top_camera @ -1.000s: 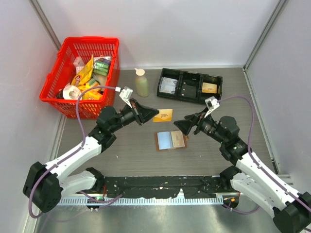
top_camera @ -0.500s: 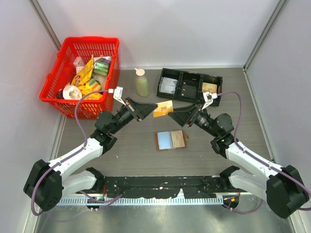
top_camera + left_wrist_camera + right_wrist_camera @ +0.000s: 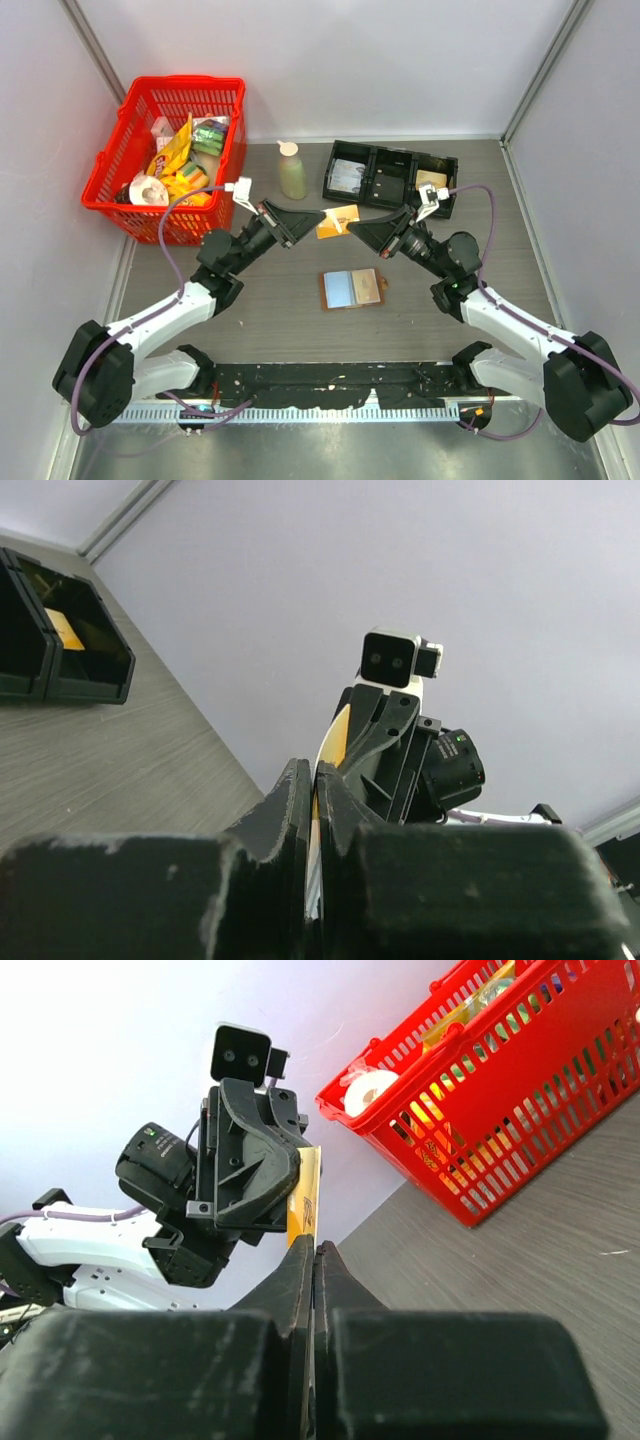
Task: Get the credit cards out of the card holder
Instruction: Place the credit card in the storage box.
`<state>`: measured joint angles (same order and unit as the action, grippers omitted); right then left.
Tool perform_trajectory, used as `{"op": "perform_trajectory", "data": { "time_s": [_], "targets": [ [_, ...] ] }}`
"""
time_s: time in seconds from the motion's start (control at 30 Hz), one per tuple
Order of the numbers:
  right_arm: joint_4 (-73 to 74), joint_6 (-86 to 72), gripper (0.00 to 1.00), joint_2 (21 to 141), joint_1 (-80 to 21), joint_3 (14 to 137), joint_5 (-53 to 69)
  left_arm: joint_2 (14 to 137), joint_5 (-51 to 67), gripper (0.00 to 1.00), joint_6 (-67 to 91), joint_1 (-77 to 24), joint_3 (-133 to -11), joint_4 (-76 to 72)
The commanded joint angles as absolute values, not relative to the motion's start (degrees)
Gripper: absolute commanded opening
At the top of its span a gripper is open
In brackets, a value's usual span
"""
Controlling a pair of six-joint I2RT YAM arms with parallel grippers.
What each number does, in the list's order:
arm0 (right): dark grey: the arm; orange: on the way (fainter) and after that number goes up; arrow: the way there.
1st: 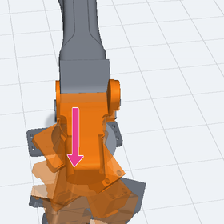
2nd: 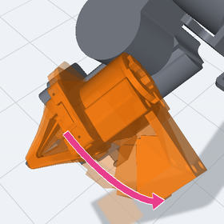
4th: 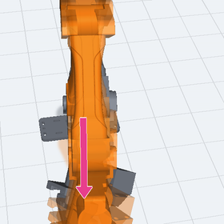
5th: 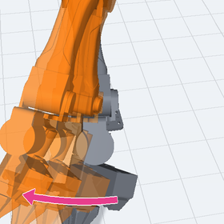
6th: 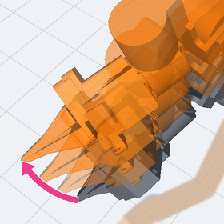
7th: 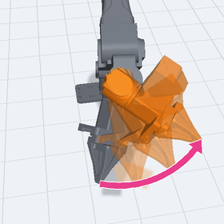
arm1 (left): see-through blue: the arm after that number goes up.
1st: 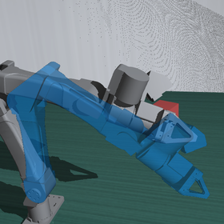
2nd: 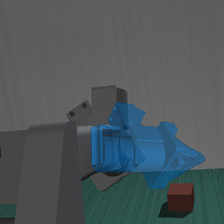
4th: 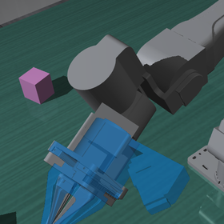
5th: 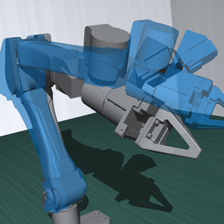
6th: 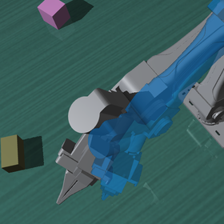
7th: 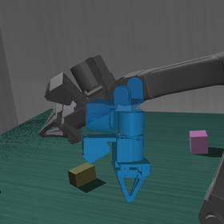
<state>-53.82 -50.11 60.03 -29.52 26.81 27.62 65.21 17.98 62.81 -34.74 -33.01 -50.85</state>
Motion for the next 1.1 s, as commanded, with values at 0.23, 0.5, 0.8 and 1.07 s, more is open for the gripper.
{"op": "perform_trajectory", "data": {
  "time_s": [0.23, 0.5, 0.8, 1.07],
  "targets": [
    [-42.6, -44.5, 0.01, 55.3, -22.8, 31.6, 24.3, 56.3, 14.1, 0.76, 53.8, -29.6, -33.6, -34.2],
    [-18.6, -35.3, 0.01, 54.8, -12.1, 38.6, 11.5, 47.0, 3.9, 1.0, 32.9, -24.3, -45.3, 3.0],
    [-6.9, -28.1, 0.01, 69.3, -3.8, 49.7, -3.6, 42.1, -2.7, 1.0, 19.5, -24.3, -52.6, 17.2],
    [-8.3, -24.3, 0.01, 84.9, -0.9, 58.2, -4.7, 38.8, -7.2, 1.0, 17.5, -24.3, -46.9, 14.7]
  ]
}}
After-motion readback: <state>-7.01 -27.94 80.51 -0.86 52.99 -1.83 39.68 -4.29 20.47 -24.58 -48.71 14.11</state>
